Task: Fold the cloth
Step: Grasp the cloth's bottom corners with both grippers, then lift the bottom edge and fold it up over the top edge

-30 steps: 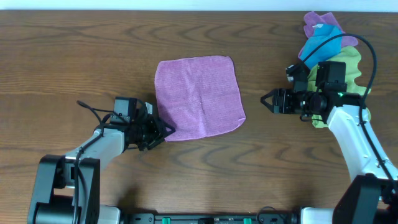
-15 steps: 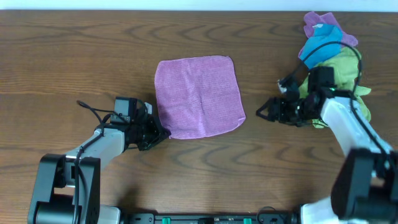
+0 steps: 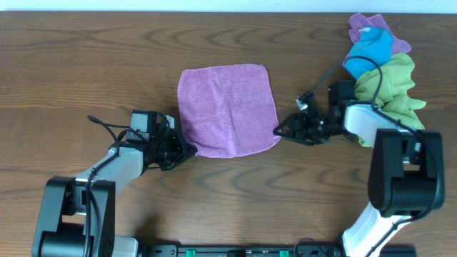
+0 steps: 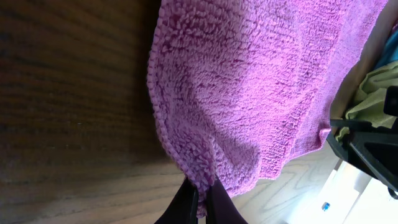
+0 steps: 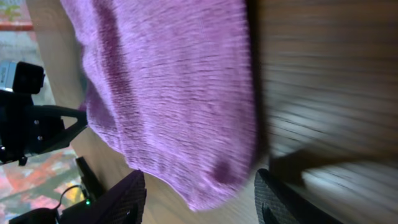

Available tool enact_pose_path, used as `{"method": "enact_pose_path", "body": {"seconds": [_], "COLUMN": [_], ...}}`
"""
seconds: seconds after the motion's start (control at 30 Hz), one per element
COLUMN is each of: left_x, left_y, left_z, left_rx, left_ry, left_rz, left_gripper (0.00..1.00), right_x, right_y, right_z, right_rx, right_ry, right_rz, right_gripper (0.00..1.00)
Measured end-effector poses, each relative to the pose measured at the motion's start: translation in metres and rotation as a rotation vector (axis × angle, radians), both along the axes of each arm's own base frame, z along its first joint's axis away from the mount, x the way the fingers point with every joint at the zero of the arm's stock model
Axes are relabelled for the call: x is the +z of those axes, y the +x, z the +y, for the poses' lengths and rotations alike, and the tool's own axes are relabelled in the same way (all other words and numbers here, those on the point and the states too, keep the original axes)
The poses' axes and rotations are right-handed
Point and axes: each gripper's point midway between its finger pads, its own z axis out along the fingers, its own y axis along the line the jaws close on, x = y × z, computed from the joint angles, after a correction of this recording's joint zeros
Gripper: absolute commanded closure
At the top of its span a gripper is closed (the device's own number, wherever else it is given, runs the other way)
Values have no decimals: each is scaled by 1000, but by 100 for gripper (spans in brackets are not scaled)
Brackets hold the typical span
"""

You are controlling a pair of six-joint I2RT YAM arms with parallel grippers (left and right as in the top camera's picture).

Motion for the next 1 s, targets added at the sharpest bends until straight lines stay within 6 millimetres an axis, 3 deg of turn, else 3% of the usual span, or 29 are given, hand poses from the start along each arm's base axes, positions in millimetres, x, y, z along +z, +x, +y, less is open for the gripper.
{"method": "enact_pose_path", "body": {"seconds": [0.13, 0.27, 0.37, 0.5, 0.83, 0.93, 1.0], "left_x": [0, 0, 0, 0, 7, 27, 45], "left_y": [0, 0, 0, 1, 10, 33, 53], "left_z": [0, 0, 0, 0, 3, 0, -1], "left_rx": [0, 0, 1, 1, 33, 28, 31], "left_ry": [0, 0, 0, 0, -20, -41, -45], "left_rz": [0, 0, 0, -3, -7, -71, -131], "left_gripper": [94, 94, 94, 94, 94, 94, 95], "right_x": [-1, -5, -8, -9, -7, 2, 15], "right_y": [-6, -11, -13, -13, -15, -9, 8], "right_z": [14, 13, 10, 9, 10, 12, 13], "right_rx": [19, 14, 5, -1, -10, -11, -13], "right_ry": [-7, -37, -58, -70, -59, -47, -40], "right_rz": [29, 61, 77, 83, 106, 108, 64], "right_gripper": [52, 59, 71, 97, 99, 98, 99]}}
